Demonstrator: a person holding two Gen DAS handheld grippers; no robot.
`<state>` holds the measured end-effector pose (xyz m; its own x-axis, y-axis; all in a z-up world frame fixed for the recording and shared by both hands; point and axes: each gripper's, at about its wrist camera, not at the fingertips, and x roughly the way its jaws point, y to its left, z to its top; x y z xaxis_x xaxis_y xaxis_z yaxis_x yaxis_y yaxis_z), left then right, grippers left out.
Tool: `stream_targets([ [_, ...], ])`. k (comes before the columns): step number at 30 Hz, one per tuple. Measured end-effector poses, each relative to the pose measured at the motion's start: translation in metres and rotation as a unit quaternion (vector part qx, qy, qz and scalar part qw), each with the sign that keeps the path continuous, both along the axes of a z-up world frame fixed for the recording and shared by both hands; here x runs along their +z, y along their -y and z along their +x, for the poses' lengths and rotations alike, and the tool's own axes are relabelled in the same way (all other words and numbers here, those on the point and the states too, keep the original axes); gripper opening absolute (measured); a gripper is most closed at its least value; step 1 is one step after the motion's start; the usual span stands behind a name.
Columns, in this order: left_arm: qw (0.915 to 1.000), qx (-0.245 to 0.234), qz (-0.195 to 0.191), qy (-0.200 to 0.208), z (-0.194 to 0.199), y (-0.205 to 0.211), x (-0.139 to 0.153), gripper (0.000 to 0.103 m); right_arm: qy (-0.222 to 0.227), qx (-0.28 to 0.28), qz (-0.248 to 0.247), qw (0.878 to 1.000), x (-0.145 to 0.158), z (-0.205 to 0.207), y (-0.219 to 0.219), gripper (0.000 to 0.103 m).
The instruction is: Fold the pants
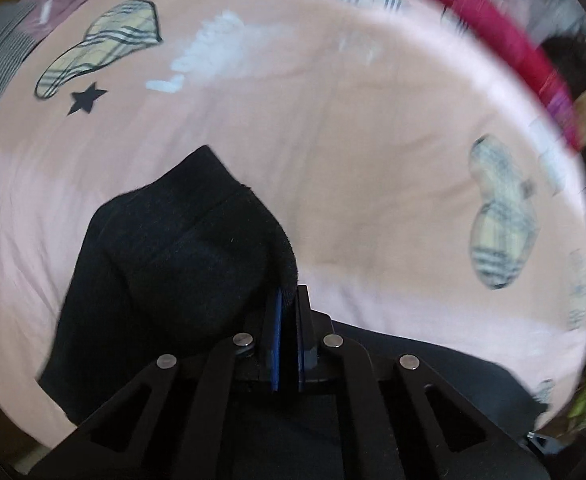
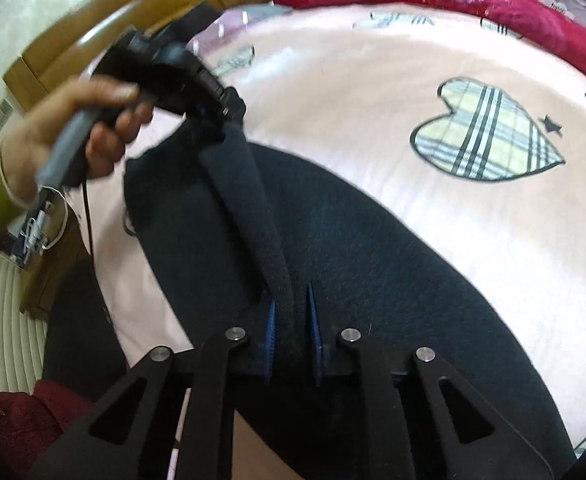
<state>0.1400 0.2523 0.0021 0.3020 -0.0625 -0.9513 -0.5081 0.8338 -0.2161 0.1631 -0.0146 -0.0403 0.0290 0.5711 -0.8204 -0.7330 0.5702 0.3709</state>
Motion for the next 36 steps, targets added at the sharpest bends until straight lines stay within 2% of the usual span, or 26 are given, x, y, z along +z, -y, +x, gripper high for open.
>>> stream_targets([
  [2, 0.9985, 0.026, -0.004, 0.047, -0.028, -0.002, 0.015, 0.003, 0.008, 0.001, 0.008, 1.000, 0.009, -0.003, 0.004, 0.016],
  [5, 0.9903, 0.064, -0.029, 0.120, -0.079, -0.009, 0.029, 0.003, 0.027, 0.012, 0.015, 0.999, 0.020, -0.014, 0.008, 0.016],
  [8, 0.9829, 0.090, -0.050, 0.153, -0.112, -0.009, 0.035, 0.003, 0.050, 0.031, 0.006, 0.998, 0.023, -0.031, 0.007, 0.016],
  [11, 0.9777, 0.110, -0.059, 0.168, -0.146, -0.009, 0.031, 0.003, 0.050, 0.044, -0.002, 0.998, 0.020, -0.041, 0.002, 0.016],
  [15, 0.9750, 0.116, -0.063, 0.179, -0.173, -0.012, 0.015, 0.003, 0.041, 0.048, -0.010, 0.998, 0.013, -0.055, 0.004, 0.016],
  [20, 0.9678, 0.127, -0.082, 0.201, -0.190, -0.026, 0.000, 0.003, 0.035, 0.038, -0.025, 0.998, 0.004, -0.058, -0.003, 0.016],
  [26, 0.9678, 0.132, -0.090, 0.194, -0.198, -0.033, -0.016, 0.004, 0.032, 0.042, -0.038, 0.998, -0.004, -0.066, -0.009, 0.016],
  [29, 0.9676, 0.141, -0.097, 0.185, -0.205, -0.039, -0.027, 0.005, 0.023, 0.038, -0.044, 0.998, -0.008, -0.065, -0.010, 0.022],
  [31, 0.9682, 0.145, -0.092, 0.182, -0.211, -0.042, -0.030, 0.006, 0.019, 0.034, -0.046, 0.998, -0.008, -0.066, -0.011, 0.034],
  [33, 0.9700, 0.146, -0.083, 0.176, -0.215, -0.044, -0.031, 0.006, 0.016, 0.031, -0.046, 0.998, -0.008, -0.067, -0.011, 0.055],
  [35, 0.9713, 0.150, -0.073, 0.169, -0.223, -0.046, -0.030, 0.014, 0.016, 0.026, -0.042, 0.999, -0.006, -0.068, -0.010, 0.062],
  [36, 0.9714, 0.153, -0.071, 0.167, -0.226, -0.047, -0.029, 0.015, 0.017, 0.025, -0.042, 0.999, -0.005, -0.069, -0.010, 0.063],
])
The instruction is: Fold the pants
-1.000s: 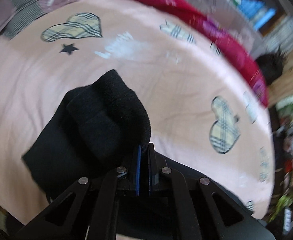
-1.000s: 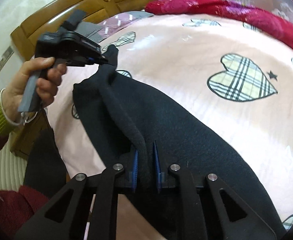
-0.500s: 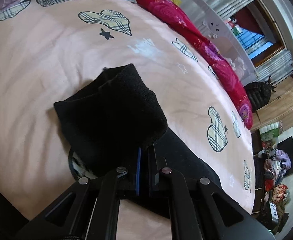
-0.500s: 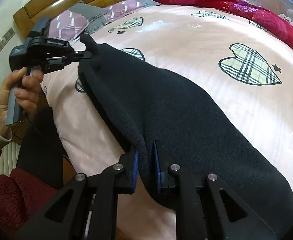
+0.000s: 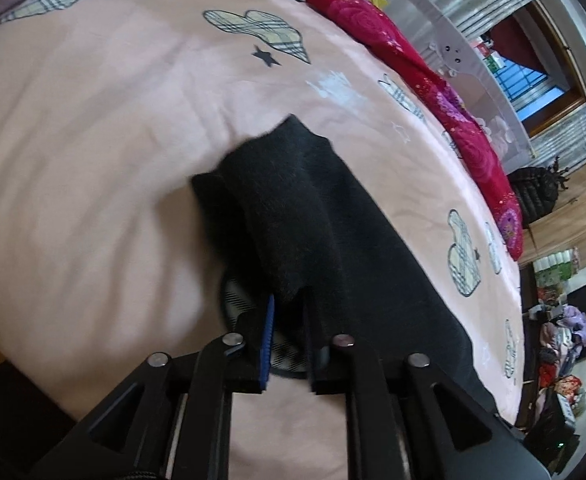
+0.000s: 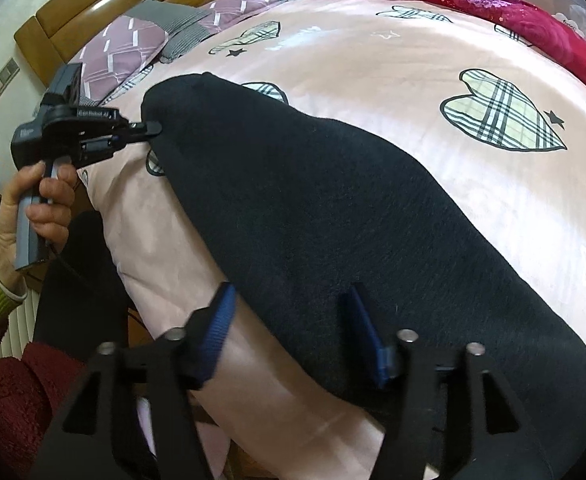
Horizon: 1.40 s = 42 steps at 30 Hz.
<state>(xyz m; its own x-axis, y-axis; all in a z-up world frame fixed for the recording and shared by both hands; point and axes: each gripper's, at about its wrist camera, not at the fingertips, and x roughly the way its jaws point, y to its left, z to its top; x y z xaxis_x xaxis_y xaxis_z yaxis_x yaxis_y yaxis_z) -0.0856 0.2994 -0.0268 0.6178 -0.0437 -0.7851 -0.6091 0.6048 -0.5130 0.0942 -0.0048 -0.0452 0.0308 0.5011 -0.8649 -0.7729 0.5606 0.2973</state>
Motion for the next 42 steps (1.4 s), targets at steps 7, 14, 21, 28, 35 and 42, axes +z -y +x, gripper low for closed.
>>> stream_targets([
  [7, 0.9998, 0.017, -0.001, -0.003, -0.016, -0.010, 0.006, 0.028, -0.014, -0.020, 0.031, 0.999, 0.015, 0.006, 0.005, 0.063],
  [14, 0.9997, 0.023, -0.004, -0.011, -0.013, -0.015, 0.005, 0.036, -0.014, -0.062, 0.040, 0.997, 0.023, 0.032, -0.003, 0.063],
  [21, 0.9992, 0.036, -0.002, -0.015, -0.008, -0.029, 0.002, 0.044, -0.051, -0.110, 0.065, 0.990, 0.018, 0.087, -0.025, 0.063],
  [28, 0.9994, 0.024, -0.009, -0.022, 0.005, -0.039, -0.015, 0.043, -0.097, -0.077, 0.011, 0.992, -0.028, 0.131, -0.083, 0.063],
  [35, 0.9998, 0.013, 0.000, -0.013, 0.019, -0.040, -0.026, 0.043, -0.128, -0.006, -0.053, 0.990, -0.064, 0.135, -0.114, 0.061],
  [42, 0.9999, 0.006, 0.007, 0.010, 0.030, -0.041, -0.025, 0.020, -0.089, 0.028, -0.060, 0.994, -0.048, 0.119, -0.128, 0.019],
])
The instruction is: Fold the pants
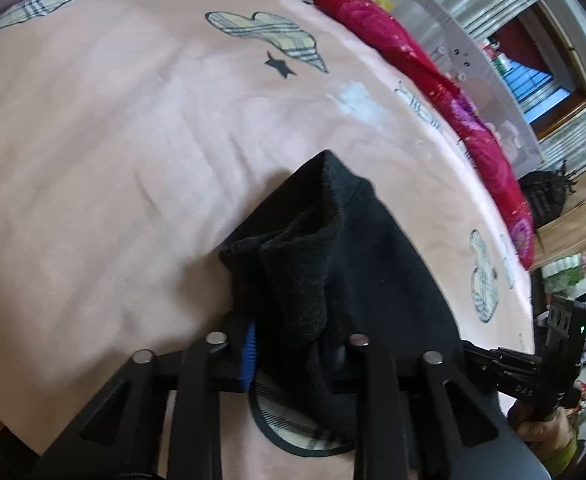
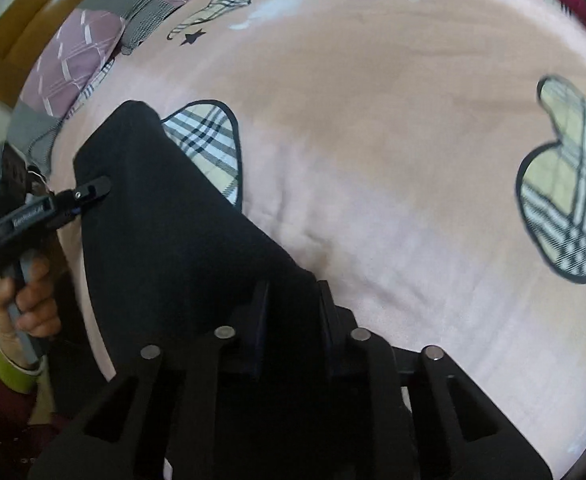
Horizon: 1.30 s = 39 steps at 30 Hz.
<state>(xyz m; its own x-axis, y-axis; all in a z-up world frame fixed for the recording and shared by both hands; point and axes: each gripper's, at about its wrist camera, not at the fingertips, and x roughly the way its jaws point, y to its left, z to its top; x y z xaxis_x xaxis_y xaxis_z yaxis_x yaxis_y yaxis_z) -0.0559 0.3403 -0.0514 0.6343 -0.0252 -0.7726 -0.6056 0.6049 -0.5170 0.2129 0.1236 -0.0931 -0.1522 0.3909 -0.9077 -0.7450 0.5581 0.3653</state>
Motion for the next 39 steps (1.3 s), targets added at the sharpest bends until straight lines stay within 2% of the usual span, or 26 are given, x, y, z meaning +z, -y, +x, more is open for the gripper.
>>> stream_targets([
  [3, 0.9985, 0.010, -0.020, 0.050, -0.017, -0.004, 0.015, 0.017, 0.032, -0.028, 0.015, 0.999, 0.014, -0.002, 0.009, 0.015],
  [5, 0.9972, 0.012, -0.023, 0.071, -0.027, -0.005, 0.026, 0.017, 0.076, -0.047, 0.021, 0.996, 0.029, -0.005, 0.014, 0.015],
  [8, 0.9951, 0.011, 0.012, 0.097, -0.043, -0.002, 0.054, 0.017, 0.152, -0.043, 0.011, 0.987, 0.048, -0.017, 0.002, 0.014],
  [11, 0.9933, 0.006, 0.037, 0.109, -0.047, -0.005, 0.066, 0.017, 0.226, -0.022, 0.007, 0.974, 0.062, -0.029, -0.019, 0.014],
  [13, 0.9953, 0.010, 0.038, 0.088, -0.042, -0.012, 0.057, 0.017, 0.260, -0.009, -0.014, 0.965, 0.060, -0.033, -0.036, 0.014],
  [17, 0.9985, 0.004, 0.040, 0.036, -0.026, -0.020, 0.029, 0.019, 0.242, -0.019, -0.048, 0.969, 0.025, -0.026, -0.051, 0.016],
  [19, 0.9994, 0.010, 0.029, 0.019, -0.027, -0.026, 0.020, 0.023, 0.224, -0.040, -0.060, 0.972, 0.012, -0.020, -0.050, 0.030],
  [20, 0.9994, 0.013, 0.025, 0.023, -0.032, -0.028, 0.019, 0.026, 0.213, -0.057, -0.054, 0.974, 0.012, -0.016, -0.044, 0.041],
  [21, 0.9992, 0.016, 0.023, 0.028, -0.036, -0.029, 0.021, 0.027, 0.206, -0.078, -0.051, 0.974, 0.017, -0.014, -0.036, 0.045],
  [24, 0.9982, 0.022, 0.043, 0.036, -0.052, -0.026, 0.031, 0.025, 0.193, -0.120, -0.015, 0.974, 0.042, -0.014, 0.003, 0.046],
  [28, 0.9966, 0.018, 0.060, 0.054, -0.063, -0.014, 0.052, 0.025, 0.130, -0.185, 0.047, 0.973, 0.064, -0.023, 0.080, 0.047],
  [32, 0.9949, -0.027, 0.072, 0.065, -0.053, 0.012, 0.074, 0.025, 0.109, -0.236, 0.070, 0.963, 0.072, -0.046, 0.146, 0.048],
  [35, 0.9917, -0.078, 0.077, 0.068, -0.029, 0.043, 0.083, 0.028, 0.101, -0.268, 0.075, 0.955, 0.073, -0.067, 0.190, 0.048],
  [38, 0.9867, -0.128, 0.074, 0.068, -0.006, 0.075, 0.086, 0.030, 0.097, -0.307, 0.079, 0.944, 0.073, -0.086, 0.229, 0.048],
  [39, 0.9826, -0.157, 0.075, 0.066, 0.006, 0.094, 0.087, 0.031, 0.095, -0.320, 0.080, 0.939, 0.073, -0.092, 0.241, 0.049],
])
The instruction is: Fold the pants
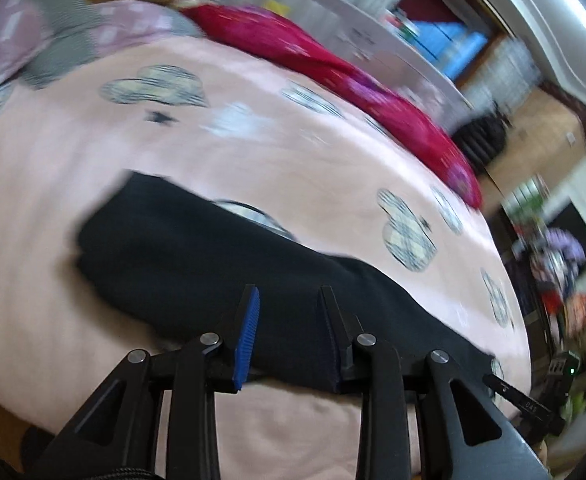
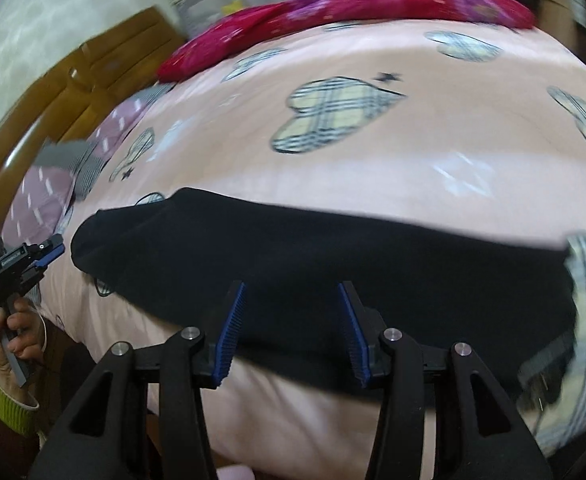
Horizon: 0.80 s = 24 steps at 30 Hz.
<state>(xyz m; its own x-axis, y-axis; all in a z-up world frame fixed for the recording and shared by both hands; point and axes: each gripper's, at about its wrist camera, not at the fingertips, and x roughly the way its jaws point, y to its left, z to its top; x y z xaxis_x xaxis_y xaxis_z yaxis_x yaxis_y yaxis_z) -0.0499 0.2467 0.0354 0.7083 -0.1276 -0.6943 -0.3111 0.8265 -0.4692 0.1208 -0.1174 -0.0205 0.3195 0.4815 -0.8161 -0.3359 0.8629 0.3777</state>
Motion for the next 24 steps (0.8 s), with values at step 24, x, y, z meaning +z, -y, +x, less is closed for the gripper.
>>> stream_targets([
  [24, 0.8466, -0.468, 0.234, -0.095, 0.089, 0.276, -0.050, 0.042, -0.075, -0.228, 0.088, 0.967, -0.047, -0.023, 0.148, 0.050],
])
